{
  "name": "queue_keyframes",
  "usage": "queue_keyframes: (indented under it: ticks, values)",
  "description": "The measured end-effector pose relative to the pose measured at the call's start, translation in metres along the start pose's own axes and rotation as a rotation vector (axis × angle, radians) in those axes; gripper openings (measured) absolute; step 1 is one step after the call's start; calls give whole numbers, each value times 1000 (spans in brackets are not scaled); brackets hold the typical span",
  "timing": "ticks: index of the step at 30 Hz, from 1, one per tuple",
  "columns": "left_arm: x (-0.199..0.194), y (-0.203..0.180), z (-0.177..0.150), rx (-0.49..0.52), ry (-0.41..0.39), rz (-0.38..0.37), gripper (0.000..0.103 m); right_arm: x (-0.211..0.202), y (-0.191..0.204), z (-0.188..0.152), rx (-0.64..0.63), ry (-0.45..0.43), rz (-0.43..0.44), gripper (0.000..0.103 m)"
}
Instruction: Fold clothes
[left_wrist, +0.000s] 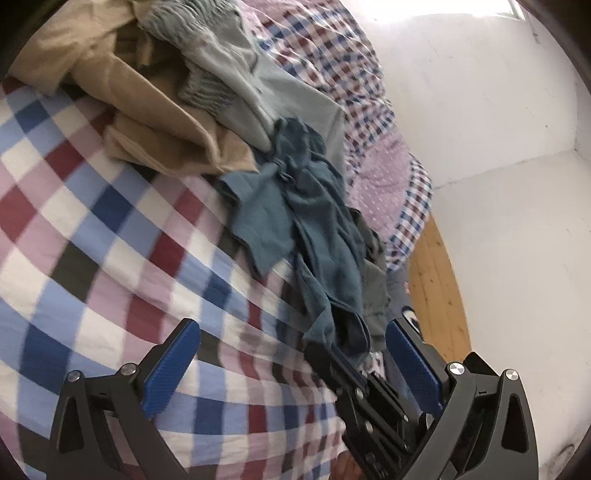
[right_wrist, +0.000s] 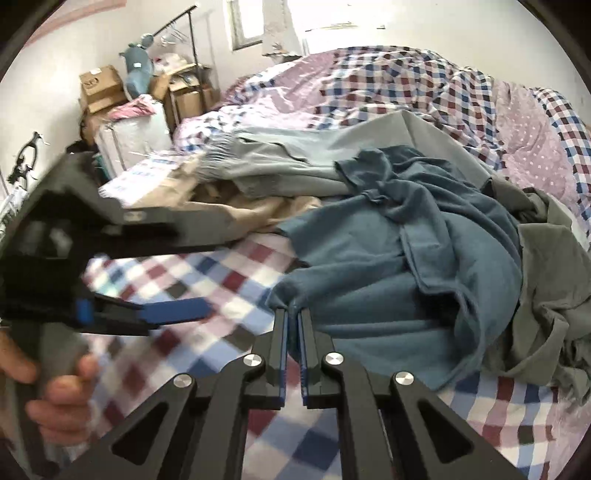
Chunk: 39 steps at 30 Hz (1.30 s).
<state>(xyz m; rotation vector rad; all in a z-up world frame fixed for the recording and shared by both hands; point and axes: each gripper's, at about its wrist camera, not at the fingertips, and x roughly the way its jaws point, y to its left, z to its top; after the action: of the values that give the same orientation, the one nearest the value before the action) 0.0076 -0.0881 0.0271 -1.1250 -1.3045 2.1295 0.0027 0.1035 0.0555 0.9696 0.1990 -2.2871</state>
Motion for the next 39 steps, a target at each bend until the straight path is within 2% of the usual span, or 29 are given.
queue_keyframes:
  ticks: [3,10,13,16,18,22,28,31,33,39]
  values:
    - [6,-6,-5,20,48,-35,102,-13,11,-10,10,-5,34,3]
    - [17,-10,-15,63,110,-25,102,-7,7,-36,97,16,40,6]
    - [19,-12,-17,61,129,-71,102,-8,0,-40,115,0,40,6]
    - [28,-17,-23,53,165,-131,94,-14,-4,-38,117,-28,55,6]
    - [34,-18,-26,36,185,-154,93,-18,-5,-35,114,-38,72,6]
    - [39,-17,-29,37,180,-124,86,-23,-6,-35,100,-41,88,6]
    - [41,-14,-30,20,170,-139,82,-21,-6,-38,77,-19,92,7]
    - [41,-13,-31,1,178,-165,81,-18,-4,-39,62,-1,78,11]
    - [41,-12,-31,-10,184,-177,81,-17,-4,-40,62,6,80,21]
    - [46,-7,-31,-29,187,-132,63,-23,-5,-39,65,-16,89,33]
